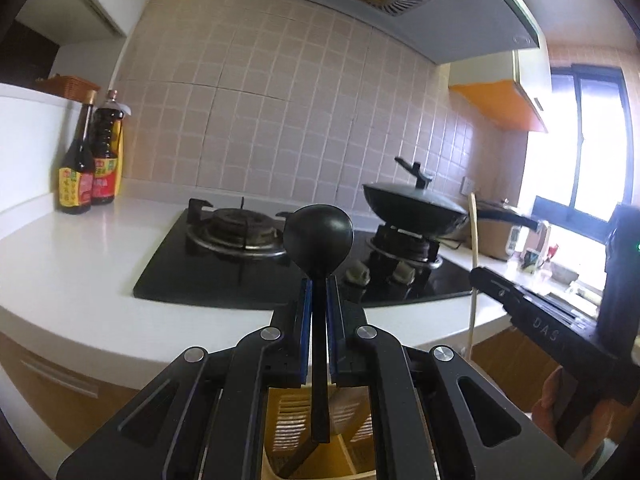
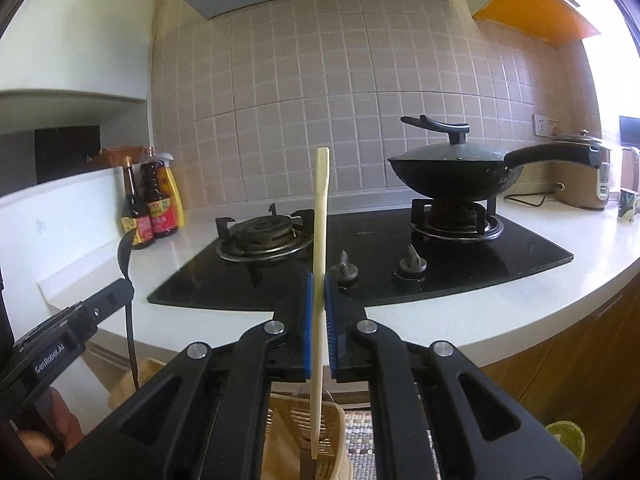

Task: Organize utensils
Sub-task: 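Lift the black spoon and chopstick into the yellow basket and open both tools, then grasp a wooden chopstick with the left tool while the right tool grasps a clear spoon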

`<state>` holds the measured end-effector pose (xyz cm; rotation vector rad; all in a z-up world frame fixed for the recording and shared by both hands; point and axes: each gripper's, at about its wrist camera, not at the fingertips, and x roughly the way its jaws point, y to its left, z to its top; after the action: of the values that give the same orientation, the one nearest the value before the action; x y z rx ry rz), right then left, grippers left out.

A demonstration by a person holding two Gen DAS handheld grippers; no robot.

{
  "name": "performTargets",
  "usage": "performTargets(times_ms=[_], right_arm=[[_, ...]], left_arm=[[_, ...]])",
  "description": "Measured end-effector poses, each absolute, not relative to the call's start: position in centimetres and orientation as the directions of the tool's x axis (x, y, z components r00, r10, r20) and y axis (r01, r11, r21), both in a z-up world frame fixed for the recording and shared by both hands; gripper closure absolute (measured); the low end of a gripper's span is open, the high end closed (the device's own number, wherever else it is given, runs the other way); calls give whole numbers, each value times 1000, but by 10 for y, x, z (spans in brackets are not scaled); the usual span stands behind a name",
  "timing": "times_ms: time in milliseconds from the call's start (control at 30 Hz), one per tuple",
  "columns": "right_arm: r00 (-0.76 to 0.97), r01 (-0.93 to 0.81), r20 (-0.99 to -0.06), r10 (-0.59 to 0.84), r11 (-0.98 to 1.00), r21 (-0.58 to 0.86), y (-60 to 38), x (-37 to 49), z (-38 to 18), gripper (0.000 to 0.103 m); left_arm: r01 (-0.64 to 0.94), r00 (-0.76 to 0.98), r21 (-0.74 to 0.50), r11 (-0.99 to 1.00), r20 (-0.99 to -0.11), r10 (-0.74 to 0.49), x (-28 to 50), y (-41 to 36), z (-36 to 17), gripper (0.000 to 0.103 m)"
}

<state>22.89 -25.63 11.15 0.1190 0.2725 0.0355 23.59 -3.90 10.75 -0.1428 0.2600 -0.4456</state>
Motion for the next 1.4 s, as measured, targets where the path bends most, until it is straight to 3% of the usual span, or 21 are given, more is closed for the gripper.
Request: performTargets(times_ms=[167, 233, 300, 433, 533, 567, 600, 700, 833, 1000, 1133, 1200, 1267, 1400], right_arm=[[960, -24, -274, 62, 990, 142, -260, 220, 104, 98], [951, -38, -296, 86, 986, 162, -265, 213, 104, 96], [945, -36, -314, 88, 985, 168, -268, 204, 105, 92], [940, -44, -328, 99, 984, 172, -272, 173, 112, 91], [933, -46, -345, 104, 984, 174, -278, 139, 123, 71], [934, -41, -345, 98, 985, 168, -279, 130, 126, 56], [936, -30, -343, 85, 986, 162, -281, 116, 131, 51], [918, -38, -383, 101, 985, 169, -285, 91, 139, 51], [857, -28, -504, 105, 987, 158, -288, 68, 134, 51], [699, -30, -705, 124, 989, 144, -286, 58, 94, 52], [501, -11, -855, 136, 988, 151, -283, 52, 28, 54], [417, -2, -893, 170, 982, 186, -283, 51, 4, 65], [359, 29, -910, 209, 972, 235, -286, 50, -14, 66], [336, 38, -918, 211, 971, 238, -280, 46, -24, 66]], left_arm=[[423, 865, -178, 888, -211, -455, 230, -39, 97, 95], [426, 863, -182, 886, -213, -459, 224, -36, 98, 78], [407, 867, -169, 898, -238, -438, 215, -33, 101, 77], [405, 866, -185, 895, -237, -441, 187, -19, 108, 65], [420, 850, -218, 881, -244, -466, 159, -4, 125, 57], [428, 843, -225, 875, -248, -476, 152, -1, 130, 56], [439, 836, -229, 869, -250, -488, 142, 2, 136, 56], [454, 820, -214, 865, -280, -499, 111, 7, 149, 52], [479, 781, -193, 856, -351, -516, 78, 5, 146, 51], [457, 702, -167, 873, -535, -470, 54, 1, 112, 48], [437, 554, -195, 878, -711, -433, 49, 2, 51, 46], [413, 469, -216, 885, -782, -411, 53, 2, 23, 51], [392, 382, -259, 883, -827, -412, 56, 5, -1, 58], [367, 320, -279, 887, -858, -402, 61, 9, -21, 58]])
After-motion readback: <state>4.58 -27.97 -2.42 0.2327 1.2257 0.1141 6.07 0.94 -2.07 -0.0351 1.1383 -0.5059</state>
